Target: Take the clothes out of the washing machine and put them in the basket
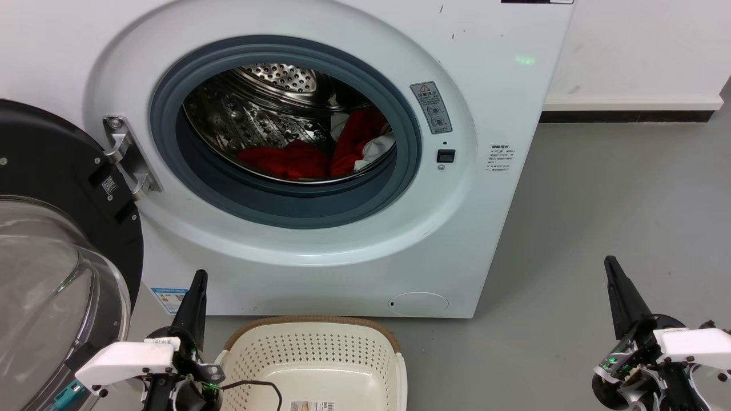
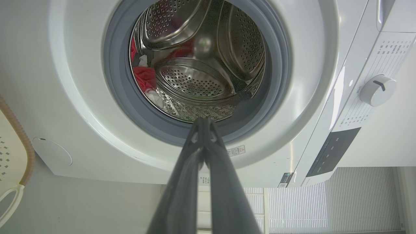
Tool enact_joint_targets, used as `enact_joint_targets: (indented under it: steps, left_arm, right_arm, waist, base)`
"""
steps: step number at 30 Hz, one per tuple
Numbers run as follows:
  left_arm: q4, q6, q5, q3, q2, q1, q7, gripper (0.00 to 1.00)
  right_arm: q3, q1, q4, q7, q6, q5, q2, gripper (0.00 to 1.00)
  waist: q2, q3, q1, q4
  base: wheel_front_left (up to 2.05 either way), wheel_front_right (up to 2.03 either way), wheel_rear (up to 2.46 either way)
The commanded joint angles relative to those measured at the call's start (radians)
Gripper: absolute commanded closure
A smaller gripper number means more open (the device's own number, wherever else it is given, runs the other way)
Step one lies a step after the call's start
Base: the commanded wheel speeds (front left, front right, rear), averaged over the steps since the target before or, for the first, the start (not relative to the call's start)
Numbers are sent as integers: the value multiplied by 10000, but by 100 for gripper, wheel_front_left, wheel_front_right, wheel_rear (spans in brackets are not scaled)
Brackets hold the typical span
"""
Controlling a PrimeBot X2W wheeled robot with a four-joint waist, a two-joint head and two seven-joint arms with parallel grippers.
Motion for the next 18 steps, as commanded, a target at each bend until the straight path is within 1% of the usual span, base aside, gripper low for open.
enact_joint_targets:
  steps: [1,18]
  left_arm:
    - [-6,-40,-23,24,-20,-60,18,100]
    - [-6,-40,-23,24,-20,-60,18,100]
  right_arm:
    - [9,-123,14,6,0,-43,32,100]
    - [7,-123,14,5,0,-43,32,100]
  waist:
    - [0,0,0,0]
    - [0,0,0,0]
  base:
    - [0,0,0]
    - [0,0,0]
